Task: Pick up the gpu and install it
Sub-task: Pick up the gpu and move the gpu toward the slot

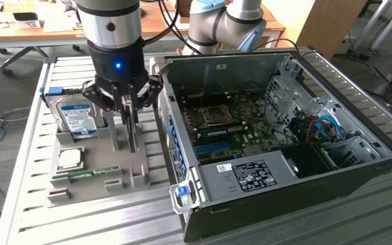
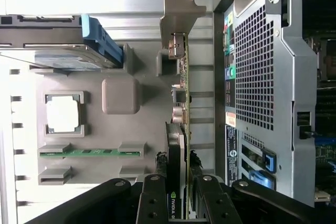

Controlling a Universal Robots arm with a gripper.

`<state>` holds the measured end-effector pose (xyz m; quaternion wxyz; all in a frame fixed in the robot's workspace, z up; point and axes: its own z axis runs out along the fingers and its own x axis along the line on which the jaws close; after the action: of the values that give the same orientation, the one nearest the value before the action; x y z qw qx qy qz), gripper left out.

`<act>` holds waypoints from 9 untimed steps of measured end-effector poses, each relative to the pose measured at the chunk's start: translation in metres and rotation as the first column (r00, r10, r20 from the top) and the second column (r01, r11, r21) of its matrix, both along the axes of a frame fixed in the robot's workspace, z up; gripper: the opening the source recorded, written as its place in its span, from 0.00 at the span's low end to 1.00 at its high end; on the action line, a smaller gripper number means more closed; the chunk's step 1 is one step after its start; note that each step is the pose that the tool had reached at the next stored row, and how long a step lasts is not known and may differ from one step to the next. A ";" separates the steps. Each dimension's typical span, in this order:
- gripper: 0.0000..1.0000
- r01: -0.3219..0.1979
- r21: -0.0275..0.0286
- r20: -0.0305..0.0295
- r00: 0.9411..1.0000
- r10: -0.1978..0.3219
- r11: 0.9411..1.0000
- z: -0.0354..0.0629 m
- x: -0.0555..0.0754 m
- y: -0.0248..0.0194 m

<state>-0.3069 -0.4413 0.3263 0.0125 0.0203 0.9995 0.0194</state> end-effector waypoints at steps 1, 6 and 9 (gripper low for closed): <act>0.27 0.000 0.000 0.000 1.000 0.000 1.000 0.0020 0.000 0.0000; 0.27 0.000 0.000 0.000 1.000 0.000 1.000 0.0119 0.000 0.0000; 0.27 0.000 0.000 0.000 1.000 0.000 1.000 0.0177 0.000 0.0000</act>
<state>-0.3069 -0.4413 0.3440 0.0125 0.0203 0.9995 0.0194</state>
